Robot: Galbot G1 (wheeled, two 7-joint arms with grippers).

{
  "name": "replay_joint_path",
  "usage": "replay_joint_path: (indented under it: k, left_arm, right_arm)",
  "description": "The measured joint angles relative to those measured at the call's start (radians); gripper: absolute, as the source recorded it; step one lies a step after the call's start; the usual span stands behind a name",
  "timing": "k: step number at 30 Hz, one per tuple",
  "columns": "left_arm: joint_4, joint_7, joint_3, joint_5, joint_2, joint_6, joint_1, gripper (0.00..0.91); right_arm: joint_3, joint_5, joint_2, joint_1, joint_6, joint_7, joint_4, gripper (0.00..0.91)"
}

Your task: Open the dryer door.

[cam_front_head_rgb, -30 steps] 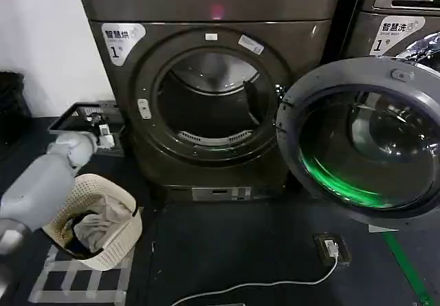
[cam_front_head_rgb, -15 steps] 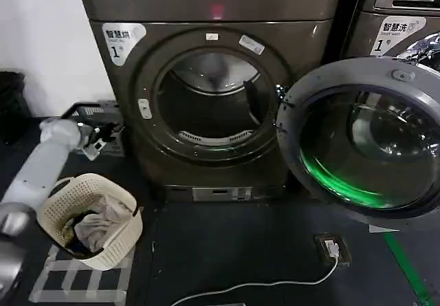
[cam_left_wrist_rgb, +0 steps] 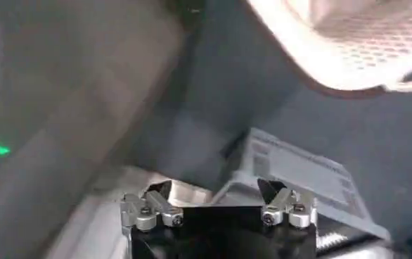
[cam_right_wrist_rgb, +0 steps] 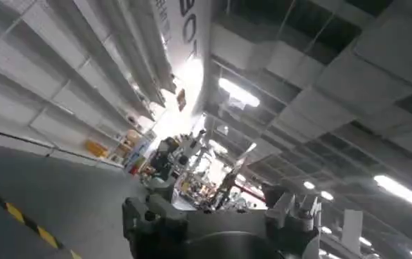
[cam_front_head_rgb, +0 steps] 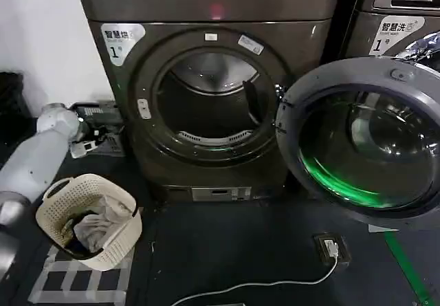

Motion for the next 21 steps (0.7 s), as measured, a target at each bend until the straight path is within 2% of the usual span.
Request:
replay_joint_path:
  k: [11,17,21]
  left_arm:
    - [-0.017,-0.001,0.184,-0.083,0.036,0.001,-0.057,0.907]
    - [-0.052,0.001,0.366,-0.235,0.081,0.002,-0.091,0.907]
    - [-0.072,0.007,0.445,-0.273,0.093,0.002,-0.09,0.907]
  right_arm:
    - [0.007,0.019,0.003,-0.005,0.0,-0.002,-0.015,0.907]
    - [0.008,0.021,0.005,-0.006,0.003,-0.003,-0.014,0.907]
    - [0.007,0.021,0.008,-0.007,0.005,-0.003,-0.014,0.907]
